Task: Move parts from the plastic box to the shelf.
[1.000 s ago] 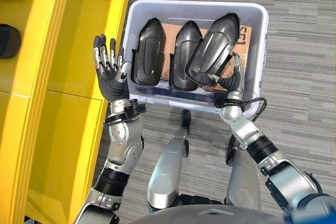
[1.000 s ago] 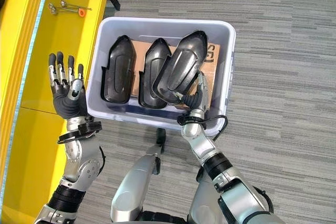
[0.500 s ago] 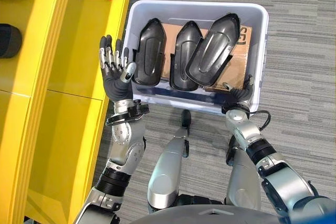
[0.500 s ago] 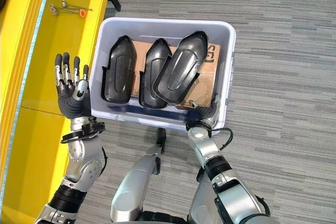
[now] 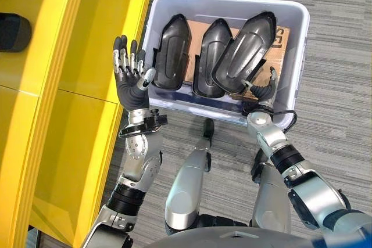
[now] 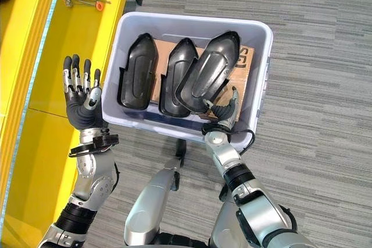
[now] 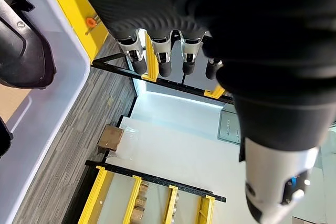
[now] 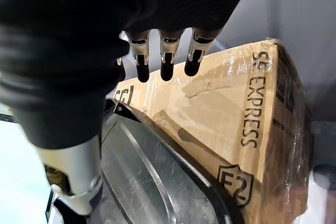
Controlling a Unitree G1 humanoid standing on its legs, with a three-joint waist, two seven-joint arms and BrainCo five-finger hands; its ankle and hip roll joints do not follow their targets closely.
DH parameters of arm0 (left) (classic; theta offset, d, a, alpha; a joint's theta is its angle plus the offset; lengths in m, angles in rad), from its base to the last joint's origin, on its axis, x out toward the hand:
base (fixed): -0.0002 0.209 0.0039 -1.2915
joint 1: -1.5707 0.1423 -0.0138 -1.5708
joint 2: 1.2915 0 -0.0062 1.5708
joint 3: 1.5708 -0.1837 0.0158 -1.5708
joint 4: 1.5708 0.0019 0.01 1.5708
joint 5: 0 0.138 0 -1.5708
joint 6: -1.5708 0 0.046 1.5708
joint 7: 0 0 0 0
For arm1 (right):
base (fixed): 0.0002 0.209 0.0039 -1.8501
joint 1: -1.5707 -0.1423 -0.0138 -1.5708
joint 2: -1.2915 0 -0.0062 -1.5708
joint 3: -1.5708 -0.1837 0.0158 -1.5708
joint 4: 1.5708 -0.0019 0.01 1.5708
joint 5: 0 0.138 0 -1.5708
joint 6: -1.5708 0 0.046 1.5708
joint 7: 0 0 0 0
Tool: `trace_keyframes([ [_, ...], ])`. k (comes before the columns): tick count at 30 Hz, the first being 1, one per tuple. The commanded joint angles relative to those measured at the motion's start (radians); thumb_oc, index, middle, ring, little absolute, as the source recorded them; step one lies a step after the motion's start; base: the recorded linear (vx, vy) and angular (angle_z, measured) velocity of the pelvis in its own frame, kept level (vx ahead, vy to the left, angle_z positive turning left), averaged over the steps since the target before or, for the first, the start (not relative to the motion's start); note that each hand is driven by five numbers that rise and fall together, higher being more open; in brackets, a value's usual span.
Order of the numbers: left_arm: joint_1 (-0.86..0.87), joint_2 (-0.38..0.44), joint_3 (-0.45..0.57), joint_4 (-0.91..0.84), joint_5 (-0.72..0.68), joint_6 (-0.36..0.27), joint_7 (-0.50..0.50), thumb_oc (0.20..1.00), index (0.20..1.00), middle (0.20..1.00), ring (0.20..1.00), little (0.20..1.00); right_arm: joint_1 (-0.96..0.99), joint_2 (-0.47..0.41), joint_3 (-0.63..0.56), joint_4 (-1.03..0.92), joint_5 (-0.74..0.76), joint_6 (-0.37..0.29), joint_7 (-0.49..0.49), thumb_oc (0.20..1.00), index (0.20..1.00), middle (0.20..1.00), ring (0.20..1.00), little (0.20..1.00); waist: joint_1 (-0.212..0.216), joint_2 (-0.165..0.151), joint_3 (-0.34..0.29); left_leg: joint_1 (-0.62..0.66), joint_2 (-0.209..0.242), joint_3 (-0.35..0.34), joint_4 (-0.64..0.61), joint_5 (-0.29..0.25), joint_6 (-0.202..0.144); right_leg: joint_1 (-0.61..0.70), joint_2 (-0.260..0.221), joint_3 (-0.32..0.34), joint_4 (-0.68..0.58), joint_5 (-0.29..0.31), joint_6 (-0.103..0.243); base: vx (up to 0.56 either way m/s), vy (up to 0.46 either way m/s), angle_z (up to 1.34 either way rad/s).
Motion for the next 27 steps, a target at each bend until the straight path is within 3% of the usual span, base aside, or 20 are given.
trace_keyframes([
  [1, -0.021, 0.045, 0.0, -0.095, 0.044, -0.015, -0.005, 1.0, 1.0, 1.0, 1.0, 1.0, -0.04, 0.041, -0.028, -0.076, -0.032, -0.06, -0.002, 1.0, 1.0, 1.0, 1.0, 1.0, 0.007, -0.008, 0.009, -0.021, -0.023, -0.009, 0.008, -0.006, 0.019, 0.033, 0.003, 0.004, -0.093, 0.144, -0.043, 0.0, 0.0, 0.0],
  [3, -0.021, 0.045, 0.0, -0.095, 0.044, -0.014, -0.003, 1.0, 1.0, 1.0, 1.0, 1.0, -0.04, 0.041, -0.028, -0.078, -0.03, -0.058, -0.003, 1.0, 1.0, 1.0, 1.0, 1.0, 0.006, -0.008, 0.009, -0.02, -0.023, -0.009, 0.008, -0.006, 0.019, 0.033, 0.003, 0.005, -0.093, 0.144, -0.043, 0.0, 0.0, 0.0],
  [4, -0.018, 0.045, 0.003, -0.085, 0.039, -0.03, -0.01, 1.0, 1.0, 1.0, 1.0, 1.0, -0.023, 0.049, -0.033, -0.081, 0.066, -0.04, -0.014, 1.0, 1.0, 1.0, 1.0, 1.0, 0.003, -0.009, 0.009, -0.017, -0.021, -0.003, 0.006, -0.009, 0.022, 0.032, 0.004, 0.007, -0.096, 0.144, -0.044, 0.0, 0.0, 0.0],
  [6, -0.019, 0.047, -0.001, -0.083, 0.045, -0.035, -0.006, 1.0, 1.0, 1.0, 1.0, 1.0, -0.021, 0.052, -0.038, -0.066, 0.103, -0.041, -0.003, 1.0, 1.0, 1.0, 1.0, 1.0, 0.003, -0.008, 0.009, -0.017, -0.021, -0.004, 0.007, -0.009, 0.021, 0.031, 0.004, 0.006, -0.094, 0.143, -0.044, 0.0, 0.0, 0.0],
  [10, -0.034, 0.046, -0.009, -0.069, 0.047, -0.033, 0.009, 1.0, 1.0, 1.0, 1.0, 1.0, -0.012, 0.088, -0.061, 0.028, 0.369, -0.044, 0.032, 1.0, 1.0, 1.0, 1.0, 1.0, 0.006, -0.011, 0.009, -0.02, -0.024, -0.005, 0.012, -0.014, 0.022, 0.028, 0.003, 0.006, -0.084, 0.136, -0.045, 0.0, 0.0, 0.0],
  [18, -0.059, 0.051, -0.01, -0.054, 0.016, -0.014, -0.009, 1.0, 1.0, 1.0, 1.0, 1.0, -0.098, 0.087, -0.074, 0.138, 0.398, 0.016, 0.073, 1.0, 1.0, 1.0, 1.0, 1.0, 0.032, -0.013, 0.009, -0.036, -0.028, -0.012, 0.016, -0.011, 0.025, 0.023, 0.002, -0.012, -0.083, 0.14, -0.044, 0.0, -0.01, 0.02],
  [27, -0.085, 0.063, -0.013, -0.062, 0.008, 0.022, -0.023, 1.0, 1.0, 1.0, 1.0, 1.0, -0.221, 0.032, -0.102, 0.233, 0.389, 0.027, 0.139, 1.0, 1.0, 1.0, 1.0, 1.0, 0.072, -0.019, 0.009, -0.056, -0.037, -0.027, 0.026, -0.007, 0.028, 0.028, -0.003, -0.038, -0.09, 0.144, -0.039, 0.0, -0.014, 0.08],
])
